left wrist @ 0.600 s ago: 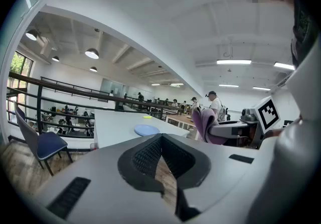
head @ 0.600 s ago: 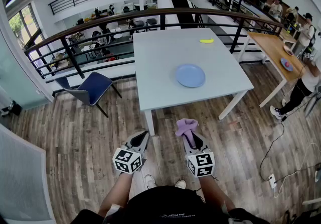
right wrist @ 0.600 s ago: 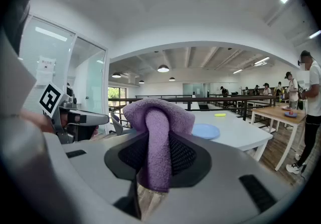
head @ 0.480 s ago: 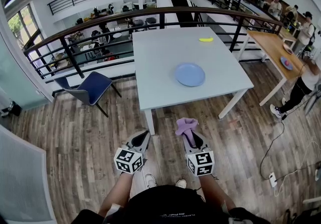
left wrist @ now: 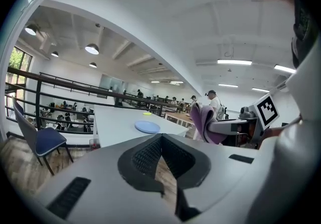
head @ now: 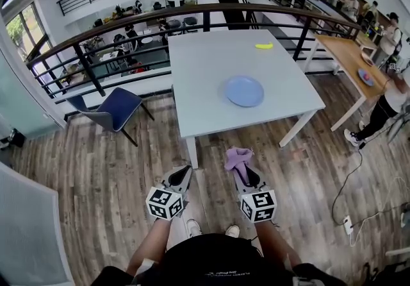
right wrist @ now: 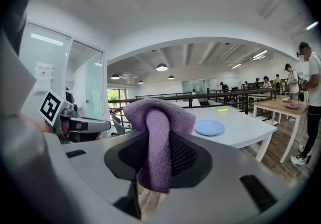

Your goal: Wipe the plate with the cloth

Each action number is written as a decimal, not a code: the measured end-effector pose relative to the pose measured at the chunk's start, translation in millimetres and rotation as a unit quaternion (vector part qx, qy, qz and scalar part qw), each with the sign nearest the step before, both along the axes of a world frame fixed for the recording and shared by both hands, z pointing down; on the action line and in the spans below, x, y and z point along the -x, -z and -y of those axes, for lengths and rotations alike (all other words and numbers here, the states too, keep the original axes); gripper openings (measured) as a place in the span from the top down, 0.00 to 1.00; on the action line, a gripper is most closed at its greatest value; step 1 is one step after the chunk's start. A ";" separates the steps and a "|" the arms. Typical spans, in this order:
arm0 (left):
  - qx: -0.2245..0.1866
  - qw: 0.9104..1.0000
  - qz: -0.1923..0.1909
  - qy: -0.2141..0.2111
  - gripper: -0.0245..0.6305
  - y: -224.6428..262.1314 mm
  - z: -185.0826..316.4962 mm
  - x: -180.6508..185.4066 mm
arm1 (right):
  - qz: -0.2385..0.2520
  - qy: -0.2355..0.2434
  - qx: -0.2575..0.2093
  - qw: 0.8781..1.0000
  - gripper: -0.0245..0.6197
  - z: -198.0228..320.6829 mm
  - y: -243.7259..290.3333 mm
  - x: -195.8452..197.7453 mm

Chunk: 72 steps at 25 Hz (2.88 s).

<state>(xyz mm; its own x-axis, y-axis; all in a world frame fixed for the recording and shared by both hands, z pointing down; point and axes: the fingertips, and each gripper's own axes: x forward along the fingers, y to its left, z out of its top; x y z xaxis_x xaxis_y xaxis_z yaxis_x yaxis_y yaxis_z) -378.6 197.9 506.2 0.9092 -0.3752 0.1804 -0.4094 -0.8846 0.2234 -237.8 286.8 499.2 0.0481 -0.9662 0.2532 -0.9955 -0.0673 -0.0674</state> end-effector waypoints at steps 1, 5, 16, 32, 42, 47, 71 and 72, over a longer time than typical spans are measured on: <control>0.003 1.000 -0.002 0.000 0.94 -0.1 1.4 2.6 | 0.001 0.000 -0.001 1.000 0.78 1.4 0.7 3.0; 0.009 1.000 -0.007 -0.002 0.94 0.3 12.4 12.8 | 0.004 -0.007 0.003 1.000 0.78 13.2 -1.1 13.3; 0.019 1.000 0.008 0.001 0.94 -11.8 50.1 50.8 | 0.001 -0.013 0.025 1.000 0.78 42.6 -10.7 47.1; 0.032 0.999 0.030 0.005 0.94 -19.7 78.0 8.5 | 0.013 -0.022 0.034 0.999 0.78 66.8 -14.2 4.8; 0.027 0.999 0.036 0.021 0.94 -14.4 94.4 -55.7 | 0.016 0.000 0.023 1.000 0.78 94.4 -9.1 -62.7; 0.017 0.999 0.027 0.036 0.94 -5.8 104.5 -89.9 | 0.023 0.007 0.027 0.999 0.78 103.9 -11.4 -101.8; 0.022 0.998 0.066 0.006 0.94 -14.0 122.2 -216.7 | 0.070 0.031 0.047 0.996 0.78 133.6 -44.6 -194.5; 0.020 0.998 0.063 0.001 0.94 -12.5 125.4 -221.4 | 0.068 0.028 0.048 0.996 0.78 136.9 -44.6 -198.3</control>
<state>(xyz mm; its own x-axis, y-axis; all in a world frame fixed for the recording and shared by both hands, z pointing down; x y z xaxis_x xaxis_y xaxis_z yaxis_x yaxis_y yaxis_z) -157.2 72.4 518.6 0.8778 -0.3666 0.3083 -0.4379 -0.8751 0.2060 -39.4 149.8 543.8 -0.0471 -0.9372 0.3457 -0.9800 -0.0237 -0.1976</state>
